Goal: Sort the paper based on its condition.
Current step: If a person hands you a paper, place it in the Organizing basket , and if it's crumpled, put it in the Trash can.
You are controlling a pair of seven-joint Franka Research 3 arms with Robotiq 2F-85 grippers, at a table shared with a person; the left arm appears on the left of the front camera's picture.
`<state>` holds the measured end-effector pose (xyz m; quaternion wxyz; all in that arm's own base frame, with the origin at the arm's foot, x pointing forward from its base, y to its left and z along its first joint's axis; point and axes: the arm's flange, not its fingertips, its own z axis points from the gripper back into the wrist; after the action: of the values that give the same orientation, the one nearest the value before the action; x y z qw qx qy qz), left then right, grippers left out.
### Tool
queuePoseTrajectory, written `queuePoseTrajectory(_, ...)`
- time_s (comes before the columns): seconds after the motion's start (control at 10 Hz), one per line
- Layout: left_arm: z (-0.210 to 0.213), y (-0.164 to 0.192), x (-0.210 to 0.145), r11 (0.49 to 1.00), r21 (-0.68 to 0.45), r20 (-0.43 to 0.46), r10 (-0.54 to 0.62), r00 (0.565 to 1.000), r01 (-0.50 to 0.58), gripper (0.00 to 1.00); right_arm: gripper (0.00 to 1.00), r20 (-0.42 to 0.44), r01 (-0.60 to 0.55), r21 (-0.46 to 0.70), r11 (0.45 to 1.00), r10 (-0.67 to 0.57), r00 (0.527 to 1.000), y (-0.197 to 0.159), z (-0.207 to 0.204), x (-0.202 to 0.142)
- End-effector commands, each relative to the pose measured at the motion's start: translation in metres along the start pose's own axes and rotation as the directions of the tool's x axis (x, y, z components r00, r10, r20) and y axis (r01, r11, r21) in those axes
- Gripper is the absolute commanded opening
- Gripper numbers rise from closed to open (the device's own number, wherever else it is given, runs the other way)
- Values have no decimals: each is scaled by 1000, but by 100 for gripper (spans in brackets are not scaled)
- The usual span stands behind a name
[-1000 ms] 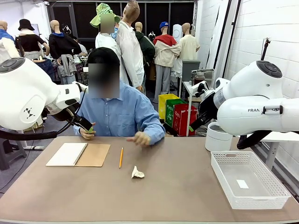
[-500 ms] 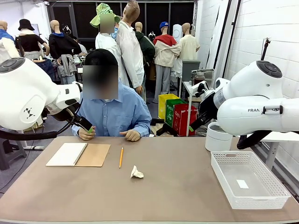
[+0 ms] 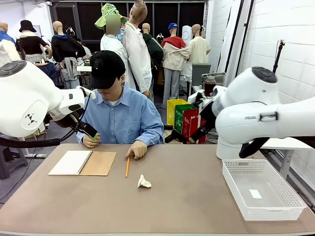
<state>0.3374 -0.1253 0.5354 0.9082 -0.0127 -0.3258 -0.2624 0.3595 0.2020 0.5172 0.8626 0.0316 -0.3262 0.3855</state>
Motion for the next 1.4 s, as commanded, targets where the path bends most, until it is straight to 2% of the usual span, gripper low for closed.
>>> queuePoseTrajectory(0.0, 0, 1, -1, 1000, -1, -7, 1, 1000, -1, 100, 100, -17, 2, 66, 998, -1, 1000, 4, -26, 27)
queuePoseTrajectory(0.6, 0, 1, -1, 1000, -1, -7, 1, 1000, -1, 100, 100, -101, 17, 139, 990, -3, 995, 30, -86, 50)
queuePoseTrajectory(0.8, 0, 1, -1, 1000, -1, -7, 1, 1000, -1, 100, 100, -115, 8, 146, 989, 9, 993, 24, -82, 42)
queuePoseTrajectory(0.9, 0, 1, -1, 1000, -1, -7, 1, 1000, -1, 100, 100, -100, 16, 122, 992, -4, 995, 36, -89, 45)
queuePoseTrajectory(1.3, 0, 1, -1, 1000, -1, -7, 1, 1000, -1, 100, 100, -100, 16, 122, 992, -4, 995, 36, -89, 45)
